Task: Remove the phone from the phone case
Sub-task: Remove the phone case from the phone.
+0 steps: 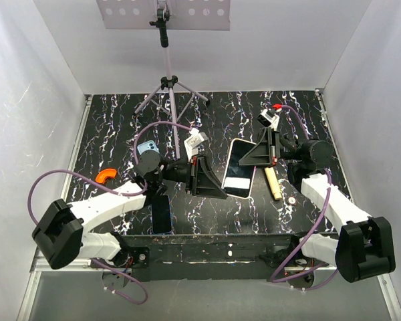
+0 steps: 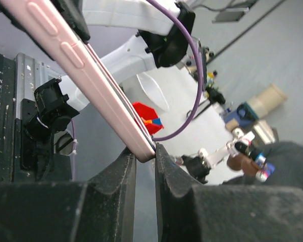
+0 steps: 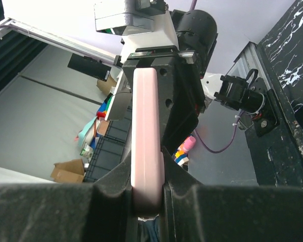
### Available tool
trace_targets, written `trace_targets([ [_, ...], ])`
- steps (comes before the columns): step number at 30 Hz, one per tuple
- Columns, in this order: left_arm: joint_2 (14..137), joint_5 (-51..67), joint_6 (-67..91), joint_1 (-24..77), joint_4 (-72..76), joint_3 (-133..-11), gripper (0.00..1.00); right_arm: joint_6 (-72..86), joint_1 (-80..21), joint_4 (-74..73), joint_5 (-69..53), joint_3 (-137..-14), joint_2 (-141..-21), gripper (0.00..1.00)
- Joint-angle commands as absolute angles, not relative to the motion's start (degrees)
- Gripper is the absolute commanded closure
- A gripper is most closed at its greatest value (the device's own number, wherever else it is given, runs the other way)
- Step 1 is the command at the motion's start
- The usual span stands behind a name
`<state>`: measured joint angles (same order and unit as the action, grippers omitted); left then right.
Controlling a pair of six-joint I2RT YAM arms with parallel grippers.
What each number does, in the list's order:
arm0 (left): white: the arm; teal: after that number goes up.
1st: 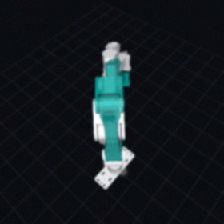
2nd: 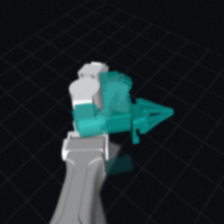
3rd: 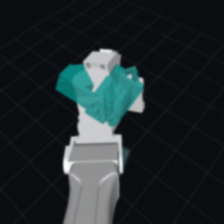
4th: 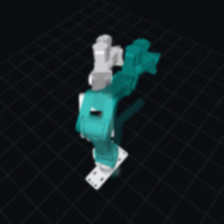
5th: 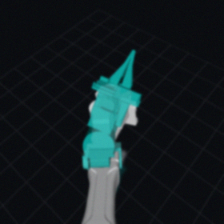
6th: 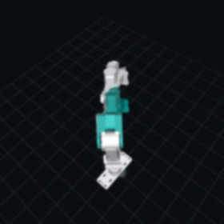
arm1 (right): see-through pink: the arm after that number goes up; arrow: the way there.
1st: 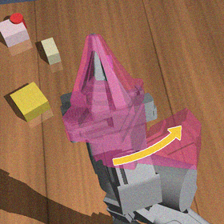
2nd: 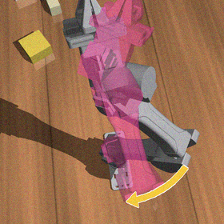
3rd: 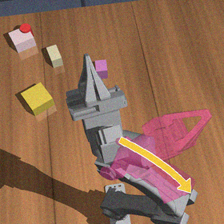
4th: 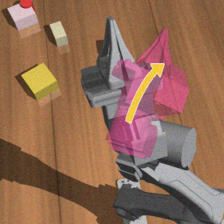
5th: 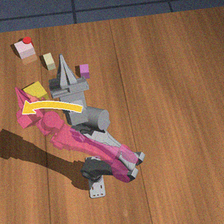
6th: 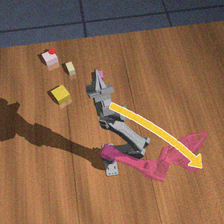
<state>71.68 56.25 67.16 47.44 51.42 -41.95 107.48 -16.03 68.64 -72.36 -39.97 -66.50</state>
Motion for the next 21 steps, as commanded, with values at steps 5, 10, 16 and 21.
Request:
trace_targets([
  [5,78.74,60.37,53.80,45.27,52.39,-49.47,1.00,126.65,-18.02,85.61,-66.09,-41.22,-67.24,0.99],
  [10,83.93,59.60,58.01,42.37,55.21,-52.20,1.00,128.31,-18.02,86.56,-65.31,-42.01,-67.41,0.99],
  [16,83.76,50.03,40.28,41.14,24.04,-55.10,1.00,130.34,-17.93,88.24,-62.58,-43.50,-68.03,0.99],
  [21,84.64,31.96,35.60,40.61,4.61,-58.09,1.00,130.26,-17.93,87.90,-60.30,-45.17,-68.82,0.99],
])
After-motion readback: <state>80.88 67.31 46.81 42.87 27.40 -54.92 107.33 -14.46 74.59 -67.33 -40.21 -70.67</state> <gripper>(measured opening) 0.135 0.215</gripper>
